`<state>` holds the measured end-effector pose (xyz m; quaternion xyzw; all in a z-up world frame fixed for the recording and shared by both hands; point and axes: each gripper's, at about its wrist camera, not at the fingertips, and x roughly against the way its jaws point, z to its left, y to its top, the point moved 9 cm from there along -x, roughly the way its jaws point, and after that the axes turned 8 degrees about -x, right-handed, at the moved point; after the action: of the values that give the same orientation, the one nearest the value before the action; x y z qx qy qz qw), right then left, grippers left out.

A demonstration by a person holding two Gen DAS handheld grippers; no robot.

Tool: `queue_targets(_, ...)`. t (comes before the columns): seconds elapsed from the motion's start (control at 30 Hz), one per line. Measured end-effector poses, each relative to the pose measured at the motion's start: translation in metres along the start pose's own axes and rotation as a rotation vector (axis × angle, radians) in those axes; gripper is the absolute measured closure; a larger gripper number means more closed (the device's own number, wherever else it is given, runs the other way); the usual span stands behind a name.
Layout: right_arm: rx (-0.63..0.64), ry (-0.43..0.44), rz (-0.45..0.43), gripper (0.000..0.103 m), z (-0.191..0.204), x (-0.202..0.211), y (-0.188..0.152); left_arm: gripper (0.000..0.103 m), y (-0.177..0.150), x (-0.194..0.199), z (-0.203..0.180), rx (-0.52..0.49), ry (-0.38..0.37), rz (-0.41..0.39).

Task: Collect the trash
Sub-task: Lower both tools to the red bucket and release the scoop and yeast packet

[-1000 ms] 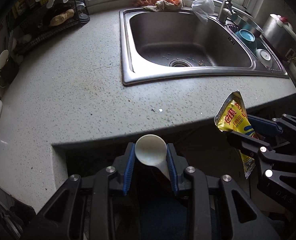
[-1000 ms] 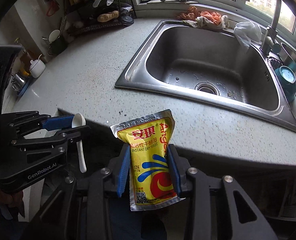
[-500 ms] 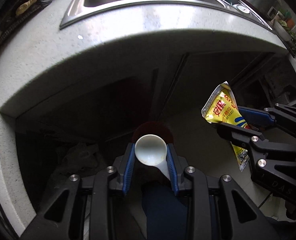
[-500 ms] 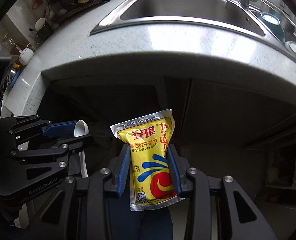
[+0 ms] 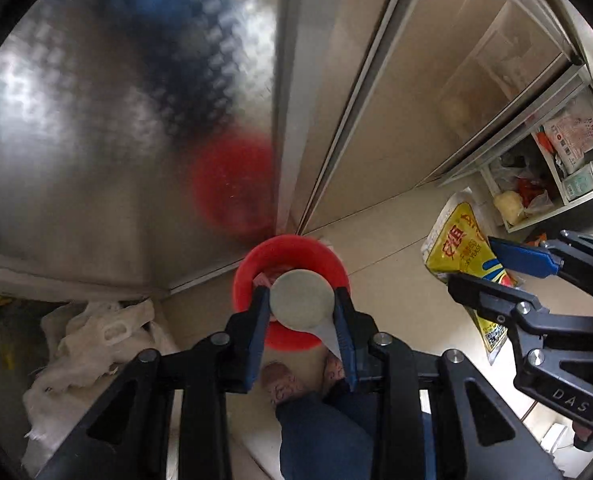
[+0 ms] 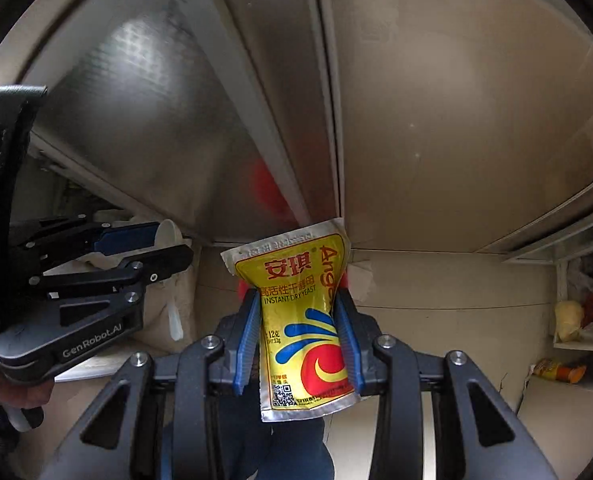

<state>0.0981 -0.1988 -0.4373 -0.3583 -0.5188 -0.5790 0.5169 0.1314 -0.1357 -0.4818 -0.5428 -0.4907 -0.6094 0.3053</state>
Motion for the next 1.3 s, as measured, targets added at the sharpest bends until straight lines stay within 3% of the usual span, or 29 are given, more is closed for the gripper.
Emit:
queue_targets(0.07,-0.011,-0.002,0.0,0.068,0.001,-0.008,-0.001,0.054,0.002,-0.01,0.002,-0.002,-0.004,-0.005)
queue_targets(0.1,-0.016,-0.003,0.001,0.068,0.001,-0.011,-0.002,0.04,0.005,-0.016,0.001,-0.001,-0.005,-0.003)
queue_targets(0.2,-0.037,0.001,0.015,0.068,0.004,-0.013,-0.004,0.032,0.006,-0.02,-0.006,-0.012,0.002,0.008)
queue_targets(0.3,-0.025,0.003,0.02,0.068,0.001,-0.007,-0.001,0.018,0.006,-0.009,-0.013,-0.03,0.043,0.006)
queue_targets(0.43,0.001,0.016,0.033,0.068,0.007,-0.002,0.007,0.015,0.002,0.0,-0.005,-0.002,0.038,0.02)
queue_targets(0.6,0.053,0.041,0.044,0.067,0.017,0.002,0.006,0.01,-0.009,0.011,0.016,0.035,0.084,0.017)
queue_targets(1.1,0.202,0.06,0.111,0.061,0.049,-0.042,-0.004,0.01,-0.046,0.001,0.06,0.146,0.155,0.028)
queue_targets(1.2,0.233,0.031,0.102,0.048,0.051,-0.039,-0.004,0.01,-0.05,0.01,0.063,0.158,0.168,0.023)
queue_targets(1.27,0.243,0.028,0.085,0.029,0.053,-0.031,-0.003,0.01,-0.053,0.019,0.065,0.179,0.167,0.022)
queue_targets(1.3,0.244,0.038,0.082,0.027,0.054,-0.025,-0.002,0.01,-0.054,0.022,0.067,0.189,0.162,0.024)
